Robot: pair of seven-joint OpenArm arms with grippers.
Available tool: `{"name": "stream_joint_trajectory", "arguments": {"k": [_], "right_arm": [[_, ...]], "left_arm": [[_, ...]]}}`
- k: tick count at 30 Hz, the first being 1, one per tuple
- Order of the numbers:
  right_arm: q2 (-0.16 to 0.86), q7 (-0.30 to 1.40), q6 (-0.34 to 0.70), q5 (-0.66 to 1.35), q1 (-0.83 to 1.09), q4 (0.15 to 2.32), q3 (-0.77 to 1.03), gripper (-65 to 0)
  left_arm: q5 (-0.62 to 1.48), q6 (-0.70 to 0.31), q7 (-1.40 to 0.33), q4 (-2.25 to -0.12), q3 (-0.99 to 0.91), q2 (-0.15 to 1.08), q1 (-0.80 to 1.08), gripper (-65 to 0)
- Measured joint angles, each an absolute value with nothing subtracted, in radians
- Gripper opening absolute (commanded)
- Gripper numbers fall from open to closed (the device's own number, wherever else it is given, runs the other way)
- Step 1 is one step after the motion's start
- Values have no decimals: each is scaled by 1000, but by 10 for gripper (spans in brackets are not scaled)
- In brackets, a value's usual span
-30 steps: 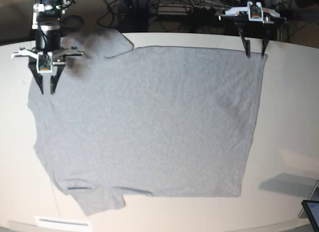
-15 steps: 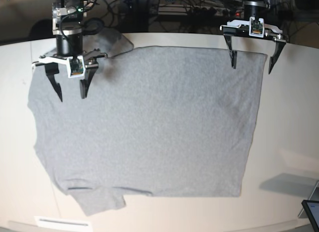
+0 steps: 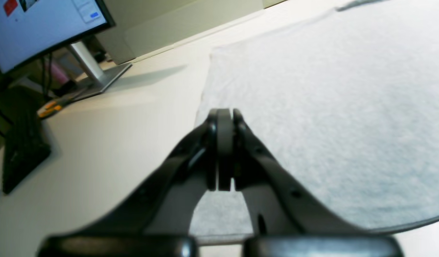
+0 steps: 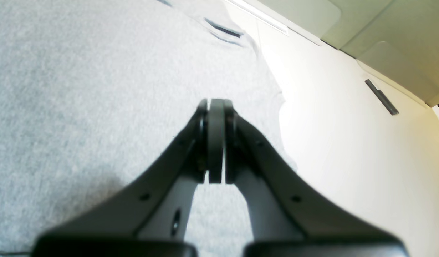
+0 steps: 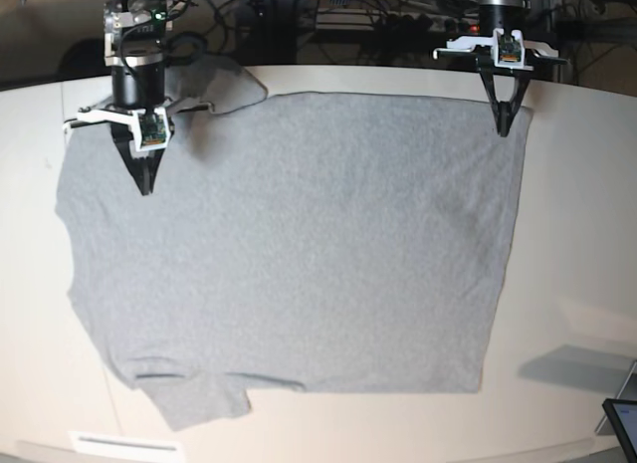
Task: Fold the T-shirt properly
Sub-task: 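Lower both grippers onto the shirt's shoulder edge near the collar, then move both grippers outward to the shirt's shoulder corners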
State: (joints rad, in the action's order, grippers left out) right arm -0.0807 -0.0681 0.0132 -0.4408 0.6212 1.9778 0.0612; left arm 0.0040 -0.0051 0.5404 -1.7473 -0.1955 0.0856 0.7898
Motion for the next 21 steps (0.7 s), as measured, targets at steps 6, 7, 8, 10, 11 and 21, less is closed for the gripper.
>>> {"name": "stream_joint_trajectory", "arguments": {"k": [6,7,8,10,11,21], "right_arm": [[-83,-61,8,-205,628,1978,61,-650],[-80,-33,6,-162,630,1979,61,-650],[-78,6,6,-140,631,1979,61,-650],[-60,46,9,-75,632,1979,60,-650],[-41,48,15,-37,632,1979,60,-650],[112,233,-8,686,638,1981,317,-509]], "left_arm": [[2,-8,359,-1748,-196,92,793,-650],[4,-8,358,-1748,-196,92,793,-650],[23,-12,358,-1748,-194,93,793,-650],[127,-84,342,-1770,-194,100,799,-650],[200,-136,345,-1781,-194,109,802,-650],[482,-270,343,-1779,-218,238,810,-650]]}}
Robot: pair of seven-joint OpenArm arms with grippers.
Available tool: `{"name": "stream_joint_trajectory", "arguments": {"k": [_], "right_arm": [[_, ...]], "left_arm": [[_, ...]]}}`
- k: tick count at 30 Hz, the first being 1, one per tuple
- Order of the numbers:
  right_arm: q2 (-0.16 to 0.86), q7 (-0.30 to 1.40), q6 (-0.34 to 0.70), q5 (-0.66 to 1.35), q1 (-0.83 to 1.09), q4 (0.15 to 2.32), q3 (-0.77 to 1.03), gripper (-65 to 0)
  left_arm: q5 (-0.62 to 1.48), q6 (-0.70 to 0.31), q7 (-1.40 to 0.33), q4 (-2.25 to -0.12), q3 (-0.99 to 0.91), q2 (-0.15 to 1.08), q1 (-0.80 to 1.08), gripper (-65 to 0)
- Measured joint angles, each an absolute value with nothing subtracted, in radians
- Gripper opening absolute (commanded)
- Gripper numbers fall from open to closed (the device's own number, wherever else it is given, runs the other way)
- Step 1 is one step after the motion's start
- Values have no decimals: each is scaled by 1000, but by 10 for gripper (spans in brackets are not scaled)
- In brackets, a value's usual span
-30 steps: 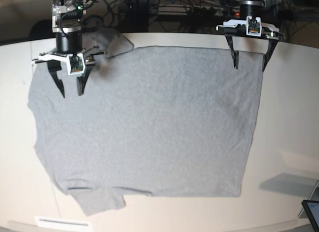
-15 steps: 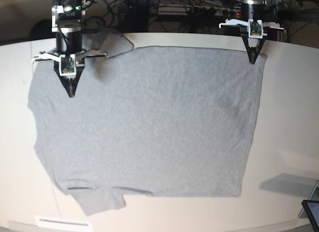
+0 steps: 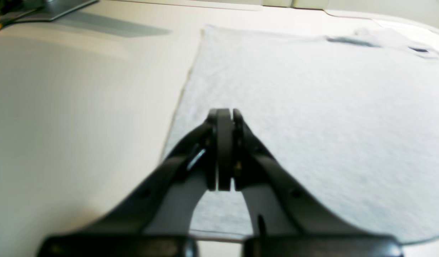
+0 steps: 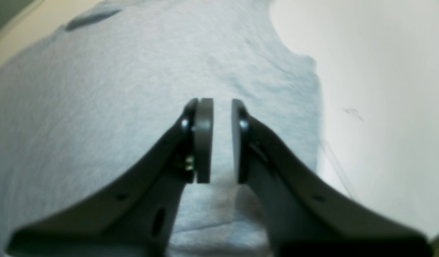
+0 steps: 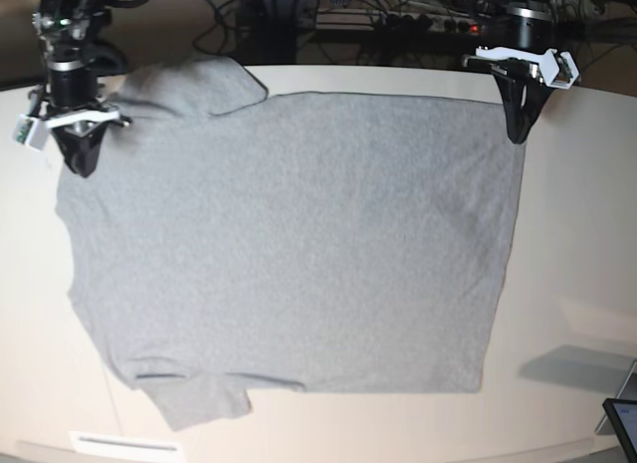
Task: Fold the T-shirt properly
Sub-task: 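Move both grippers outward to the shirt's shoulder corners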
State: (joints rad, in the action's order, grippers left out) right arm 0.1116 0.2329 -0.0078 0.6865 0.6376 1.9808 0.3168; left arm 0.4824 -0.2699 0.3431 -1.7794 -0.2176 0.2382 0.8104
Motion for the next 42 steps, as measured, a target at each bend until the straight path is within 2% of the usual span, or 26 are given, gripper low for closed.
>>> {"name": "stream_joint_trajectory", "arguments": {"k": [7,13,16,21,42], "right_arm": [[144,390,-9,1125,706,1981,474,-492],[137,606,-10,1313,720,1981,574,-324],[118,665,-10,1372,716,1981,631,-303],[29,787,-11,1381,701,1979,713,-305],[22,894,-10,1335,607,1750,716,-305]], "left_arm": [[490,-261,312,-1750,-258,243,807,-650],[484,-260,299,-1732,-256,242,797,-650],[484,-260,299,-1731,-255,241,798,-650],[484,-260,299,-1731,-255,242,798,-650],[484,-260,303,-1731,-255,244,799,-650]]}}
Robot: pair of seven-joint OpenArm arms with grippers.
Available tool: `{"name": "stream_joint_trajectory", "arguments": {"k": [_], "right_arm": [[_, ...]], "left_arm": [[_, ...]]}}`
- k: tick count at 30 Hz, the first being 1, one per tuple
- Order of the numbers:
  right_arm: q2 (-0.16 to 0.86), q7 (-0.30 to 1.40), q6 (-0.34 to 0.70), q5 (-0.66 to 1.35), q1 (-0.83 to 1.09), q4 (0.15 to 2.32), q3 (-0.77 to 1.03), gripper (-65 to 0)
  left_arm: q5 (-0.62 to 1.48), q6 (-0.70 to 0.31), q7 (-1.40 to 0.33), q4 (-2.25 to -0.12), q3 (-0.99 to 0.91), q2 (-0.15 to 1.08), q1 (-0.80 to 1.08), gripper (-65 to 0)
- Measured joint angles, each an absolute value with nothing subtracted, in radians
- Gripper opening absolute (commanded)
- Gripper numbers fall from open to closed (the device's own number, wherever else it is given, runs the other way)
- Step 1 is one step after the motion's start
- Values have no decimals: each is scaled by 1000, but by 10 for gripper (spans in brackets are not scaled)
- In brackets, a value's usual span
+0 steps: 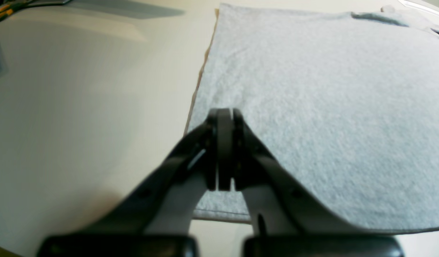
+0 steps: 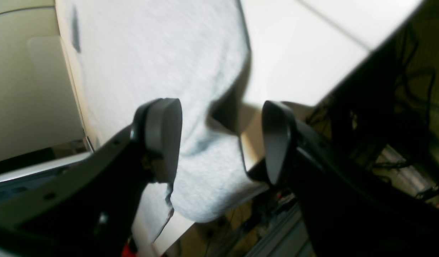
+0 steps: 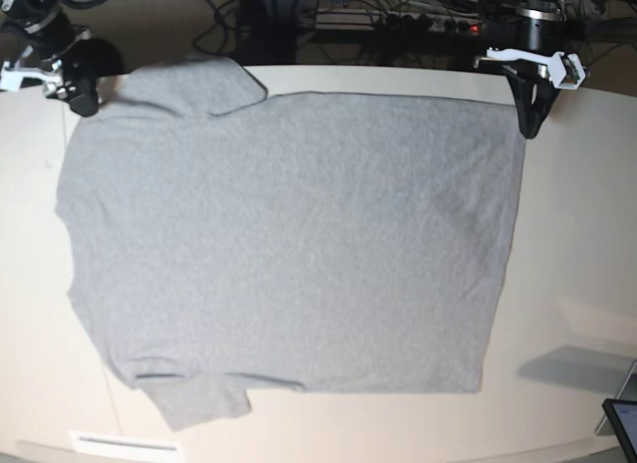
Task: Fold the T-shirt properly
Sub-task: 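Move both grippers outward to the shirt's shoulder corners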
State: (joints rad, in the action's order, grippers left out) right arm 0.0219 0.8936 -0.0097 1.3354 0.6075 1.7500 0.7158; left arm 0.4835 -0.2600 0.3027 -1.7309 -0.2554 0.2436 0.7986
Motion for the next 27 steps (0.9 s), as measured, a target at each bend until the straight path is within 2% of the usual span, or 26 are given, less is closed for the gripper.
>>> {"name": "stream_joint_trajectory", "arguments": {"k": [5,21,23,27], "right_arm": [[22,945,-1,1348,537,1688,715,-305],[46,952,-2,1337,487,1676,713,-306],[46,953,-2,1336,482,1673,713,-353],[47,952,-2,1336,470,1642,714,-499]], "left_arm": [[484,-260,303,-1731,-255,244,799,-650],[484,-260,302,-1731,-255,243,801,-650],[484,-260,302,-1731,-255,242,801,-650],[484,-260,301,-1731,-255,242,801,-650]]}}
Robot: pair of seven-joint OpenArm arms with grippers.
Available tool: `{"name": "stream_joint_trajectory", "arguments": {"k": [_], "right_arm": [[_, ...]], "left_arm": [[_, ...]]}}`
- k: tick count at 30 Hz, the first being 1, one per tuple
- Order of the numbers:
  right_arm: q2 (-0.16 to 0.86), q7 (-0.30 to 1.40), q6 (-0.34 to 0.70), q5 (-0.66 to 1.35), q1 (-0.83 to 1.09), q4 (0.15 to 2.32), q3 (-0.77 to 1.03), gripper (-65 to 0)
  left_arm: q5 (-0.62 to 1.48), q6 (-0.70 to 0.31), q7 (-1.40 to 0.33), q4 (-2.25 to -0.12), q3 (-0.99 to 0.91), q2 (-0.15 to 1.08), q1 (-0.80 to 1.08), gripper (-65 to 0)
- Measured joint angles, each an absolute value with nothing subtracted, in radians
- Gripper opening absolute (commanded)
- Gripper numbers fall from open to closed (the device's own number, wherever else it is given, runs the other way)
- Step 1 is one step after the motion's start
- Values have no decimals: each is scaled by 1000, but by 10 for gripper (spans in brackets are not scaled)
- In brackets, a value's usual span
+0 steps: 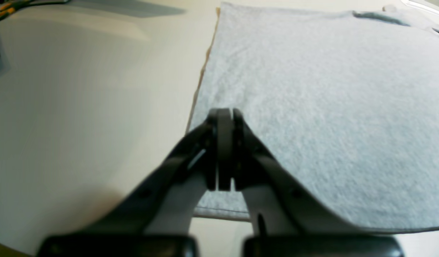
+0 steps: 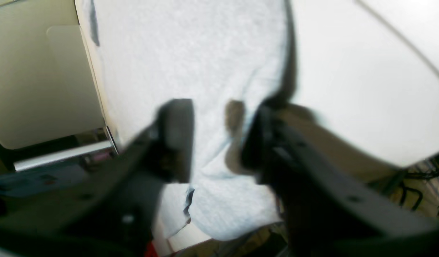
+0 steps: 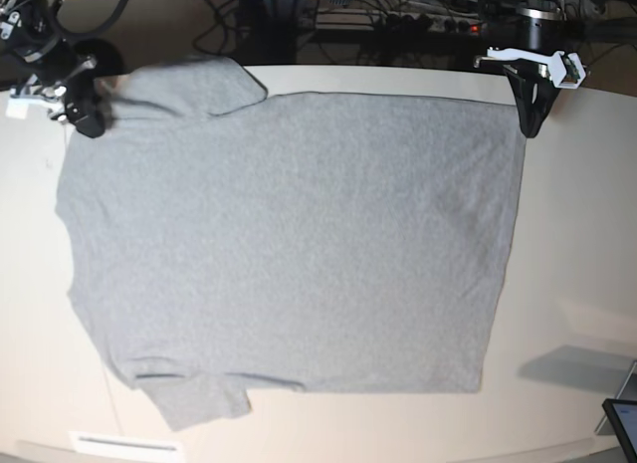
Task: Fold the T-shirt properly
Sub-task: 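Move both grippers outward to the shirt's shoulder corners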
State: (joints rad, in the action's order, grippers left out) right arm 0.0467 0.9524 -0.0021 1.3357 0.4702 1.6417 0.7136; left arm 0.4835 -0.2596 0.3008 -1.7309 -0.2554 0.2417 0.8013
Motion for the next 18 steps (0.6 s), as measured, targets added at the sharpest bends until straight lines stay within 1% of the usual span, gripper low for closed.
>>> {"name": "stream_joint_trajectory", "arguments": {"k": [3,7,8,10,12,13,15,16,18], "right_arm": [[46,953,-2,1337,463,1610,713,-557],[47,987,-2,1336,452,1591,714,-572],[47,997,-2,1335,445,1589,714,-591],[46,1013,-2,1337,435,1589,713,-650],[47,1012,-2,1338,436,1589,713,-644],[46,1012,-2,1336,439,1589,713,-646],[46,1012,-2,1335,441,1589,713,-647],[47,1012,-2,1336,440,1589,713,-647],[46,1012,-2,1336,438,1589,713,-647]], "left_arm": [[484,-260,300,-1731,-255,242,801,-650],[484,-260,299,-1729,-255,241,802,-650],[484,-260,299,-1729,-255,241,802,-650],[484,-260,303,-1720,-255,242,801,-650],[488,-260,299,-1701,-255,242,805,-650],[491,-260,299,-1692,-255,242,808,-635],[494,-260,299,-1678,-255,242,810,-568],[496,-260,299,-1672,-255,242,810,-506],[498,-260,299,-1671,-255,241,811,-401]]}}
